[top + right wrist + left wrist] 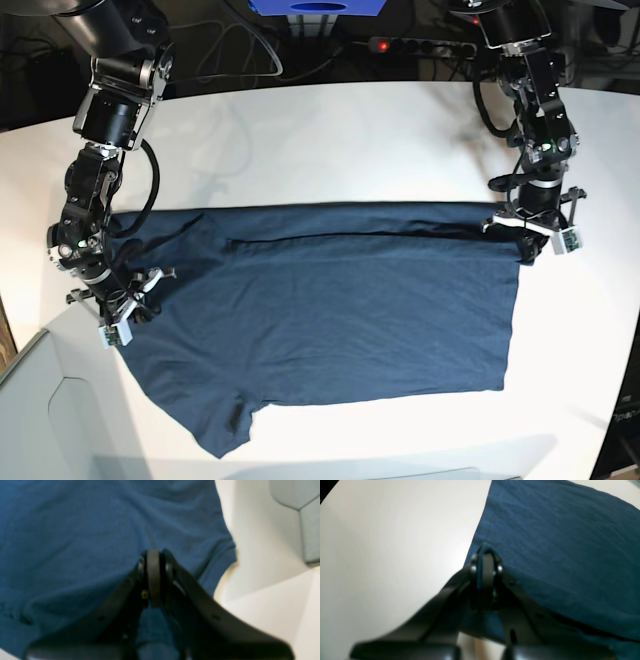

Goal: Fold the T-shirt properly
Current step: 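Open both grippers and raise them back toward the collar edge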

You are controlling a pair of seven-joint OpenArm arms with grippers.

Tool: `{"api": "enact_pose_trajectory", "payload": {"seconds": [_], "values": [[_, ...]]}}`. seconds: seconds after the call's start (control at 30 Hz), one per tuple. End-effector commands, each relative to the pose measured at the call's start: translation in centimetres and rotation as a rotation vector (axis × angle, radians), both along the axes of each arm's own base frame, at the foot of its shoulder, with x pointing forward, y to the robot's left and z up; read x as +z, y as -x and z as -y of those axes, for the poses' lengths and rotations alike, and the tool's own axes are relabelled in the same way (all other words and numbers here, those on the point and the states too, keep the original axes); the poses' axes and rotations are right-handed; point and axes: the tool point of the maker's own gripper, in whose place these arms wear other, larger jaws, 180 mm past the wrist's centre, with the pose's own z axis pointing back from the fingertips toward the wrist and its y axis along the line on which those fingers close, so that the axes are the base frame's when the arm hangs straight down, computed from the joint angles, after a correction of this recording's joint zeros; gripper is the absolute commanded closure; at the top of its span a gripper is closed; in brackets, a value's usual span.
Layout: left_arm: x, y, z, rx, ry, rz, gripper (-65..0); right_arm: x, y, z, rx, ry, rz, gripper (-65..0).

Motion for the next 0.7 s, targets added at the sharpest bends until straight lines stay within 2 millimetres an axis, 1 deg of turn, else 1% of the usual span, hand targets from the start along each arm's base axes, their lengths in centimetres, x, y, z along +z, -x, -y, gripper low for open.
{"api": "enact_pose_trajectory", "payload": {"seconds": [0.0, 0.13, 0.2, 0.27, 0.33, 0.4, 0.47, 0.57, 0.67], "values": [[1.8, -0.8, -0.4, 0.0, -0.024, 0.058, 0.0, 1.9, -1.1, 0.1, 0.016, 0.0, 0.058, -0.2], [1.9, -0.8, -0.5, 0.002, -0.024, 0.06, 0.0, 1.9, -1.1, 0.1, 0.016, -0.001, 0.058, -0.2], [2.4, -1.4, -0.6, 0.005, -0.024, 0.078, 0.0, 2.1, -1.3, 0.1, 0.016, -0.006, 0.063, -0.2], [2.6, -1.6, -0.6, 0.005, -0.024, 0.084, 0.0, 2.9, -1.9, 0.0, 0.018, -0.007, 0.082, -0.2], [2.6, -1.6, -0.6, 0.005, -0.024, 0.084, 0.0, 3.1, -2.1, -0.1, 0.019, -0.01, 0.088, -0.2], [2.6, -1.6, -0.6, 0.005, -0.024, 0.084, 0.0, 3.3, -2.3, -0.7, 0.025, -0.019, 0.094, -0.2], [2.6, -1.6, -0.6, 0.005, -0.024, 0.084, 0.0, 3.8, -2.7, -0.9, 0.026, -0.023, 0.105, -0.2], [2.6, -1.6, -0.6, 0.005, -0.024, 0.084, 0.0, 3.9, -2.9, -1.1, 0.028, -0.028, 0.109, -0.2], [2.7, -1.6, -0.6, 0.005, -0.026, 0.084, 0.0, 4.1, -3.1, -1.8, 0.033, -0.044, 0.117, -0.2]]}}
